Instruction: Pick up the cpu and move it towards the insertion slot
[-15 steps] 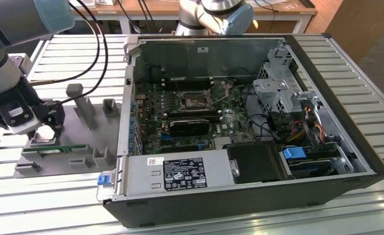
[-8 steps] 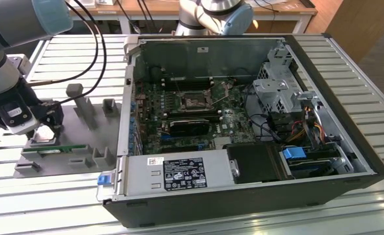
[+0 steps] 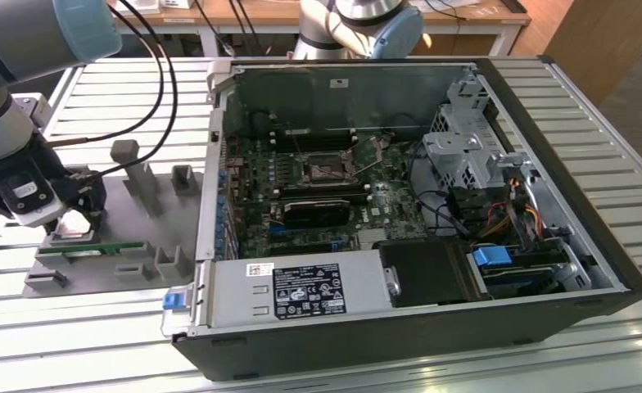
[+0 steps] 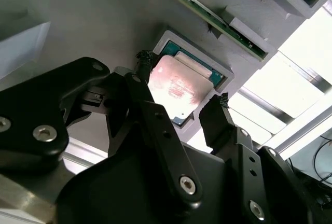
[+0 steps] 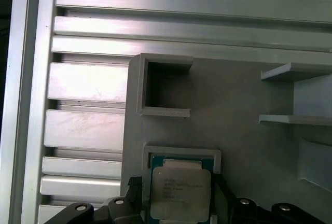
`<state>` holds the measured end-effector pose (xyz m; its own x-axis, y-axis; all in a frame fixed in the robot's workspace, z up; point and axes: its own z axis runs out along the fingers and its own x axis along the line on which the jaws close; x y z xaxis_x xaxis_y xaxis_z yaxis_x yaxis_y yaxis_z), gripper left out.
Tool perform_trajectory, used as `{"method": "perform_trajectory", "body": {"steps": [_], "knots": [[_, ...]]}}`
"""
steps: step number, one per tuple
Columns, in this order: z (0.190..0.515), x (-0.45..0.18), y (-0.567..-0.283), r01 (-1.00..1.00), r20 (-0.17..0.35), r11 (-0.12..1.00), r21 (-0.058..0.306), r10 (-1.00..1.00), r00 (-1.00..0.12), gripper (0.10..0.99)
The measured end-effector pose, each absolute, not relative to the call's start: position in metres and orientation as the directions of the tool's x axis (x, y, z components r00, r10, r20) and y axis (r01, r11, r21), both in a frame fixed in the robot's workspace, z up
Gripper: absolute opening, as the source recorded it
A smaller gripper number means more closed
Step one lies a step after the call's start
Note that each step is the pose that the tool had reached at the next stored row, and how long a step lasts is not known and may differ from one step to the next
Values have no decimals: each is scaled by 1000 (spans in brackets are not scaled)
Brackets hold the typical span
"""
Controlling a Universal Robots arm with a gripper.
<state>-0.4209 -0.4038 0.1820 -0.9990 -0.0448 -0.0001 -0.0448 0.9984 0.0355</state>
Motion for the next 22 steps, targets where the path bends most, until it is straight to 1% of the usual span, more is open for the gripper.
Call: {"method": "perform_trajectory", "body": {"steps": [7,8,9,15,22], "knots": [[182,-421,-404,-45,0,998,36,-45,-999,635],[182,-421,-404,-45,0,998,36,-45,-999,569],[182,-421,-404,-45,0,998,36,-45,-999,541],[182,-421,-404,-45,-1,998,36,-45,-999,541],[193,-421,-404,-45,0,998,36,-45,-999,541]]}}
